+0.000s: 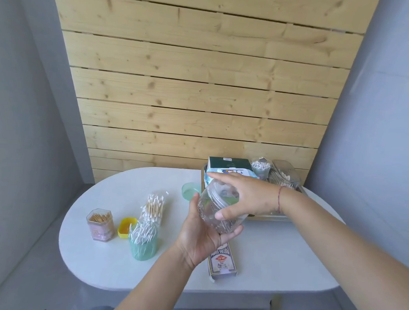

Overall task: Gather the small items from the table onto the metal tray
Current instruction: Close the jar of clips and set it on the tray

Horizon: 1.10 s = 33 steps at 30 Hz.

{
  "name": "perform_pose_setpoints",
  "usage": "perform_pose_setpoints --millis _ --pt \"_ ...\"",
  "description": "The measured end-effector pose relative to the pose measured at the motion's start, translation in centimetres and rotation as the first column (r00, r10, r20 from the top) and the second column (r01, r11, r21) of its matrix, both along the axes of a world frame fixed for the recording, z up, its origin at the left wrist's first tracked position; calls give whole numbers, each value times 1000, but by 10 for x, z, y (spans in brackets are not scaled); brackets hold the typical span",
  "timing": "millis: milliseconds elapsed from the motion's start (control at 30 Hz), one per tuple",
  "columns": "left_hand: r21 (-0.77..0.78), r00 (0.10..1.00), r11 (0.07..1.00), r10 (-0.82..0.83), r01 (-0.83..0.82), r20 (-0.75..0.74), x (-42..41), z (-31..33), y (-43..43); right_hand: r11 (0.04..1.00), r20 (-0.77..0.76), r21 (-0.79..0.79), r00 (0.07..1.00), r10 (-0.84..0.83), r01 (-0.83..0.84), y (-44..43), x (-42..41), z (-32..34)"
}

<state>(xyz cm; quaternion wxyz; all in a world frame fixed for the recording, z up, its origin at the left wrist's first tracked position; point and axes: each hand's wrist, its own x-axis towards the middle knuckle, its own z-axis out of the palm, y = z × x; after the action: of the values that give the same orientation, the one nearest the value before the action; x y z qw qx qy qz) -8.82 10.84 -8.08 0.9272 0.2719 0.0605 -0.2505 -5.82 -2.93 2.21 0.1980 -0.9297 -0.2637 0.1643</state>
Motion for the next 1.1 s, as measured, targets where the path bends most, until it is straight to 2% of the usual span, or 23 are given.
perform_pose_setpoints --millis 167,233,333,400,500,533,633,733,800,867,933,1000,1067,1100 --pt "-19 984 998 61 -59 166 -2 3 -11 939 0 49 940 -341 340 10 -3 -2" --pt "-26 971 998 54 -49 234 -5 3 -12 910 -2 24 910 -414 414 13 -3 -3" --pt "26 948 999 26 -36 316 -6 -4 -8 913 1 50 914 -406 405 12 4 -1" --pt "57 947 998 10 -30 320 -5 -1 -4 929 -45 93 933 -356 359 6 2 2" --pt "59 936 998 -8 -14 351 -2 8 7 932 -206 251 955 -213 262 -5 -8 9" --pt "63 936 998 -15 -7 353 -2 10 10 926 -200 293 963 -183 237 -9 -10 10" --pt "47 940 999 -7 -9 340 -1 10 16 935 -12 281 975 -222 217 -13 -12 9" --pt "8 931 1000 -13 10 364 -4 10 16 926 66 302 964 -257 226 -11 -17 5" --pt "23 947 1000 6 -14 321 -4 11 13 907 113 337 946 -304 251 -15 -24 -1" --pt "153 962 987 4 -48 273 -1 15 7 886 166 352 912 -376 301 -24 -29 -11" --pt "359 968 931 -27 -66 249 3 25 -2 867 206 330 868 -452 373 -34 -29 -21" --pt "494 980 869 -65 -38 190 7 38 -19 863 256 296 836 -486 411 -46 -28 -27" --pt "598 982 801 -93 -23 162 14 50 -35 854 198 334 856 -477 399 -53 -25 -24" --pt "628 983 778 -97 -21 154 18 57 -45 823 108 401 872 -478 402 -59 -24 -20"
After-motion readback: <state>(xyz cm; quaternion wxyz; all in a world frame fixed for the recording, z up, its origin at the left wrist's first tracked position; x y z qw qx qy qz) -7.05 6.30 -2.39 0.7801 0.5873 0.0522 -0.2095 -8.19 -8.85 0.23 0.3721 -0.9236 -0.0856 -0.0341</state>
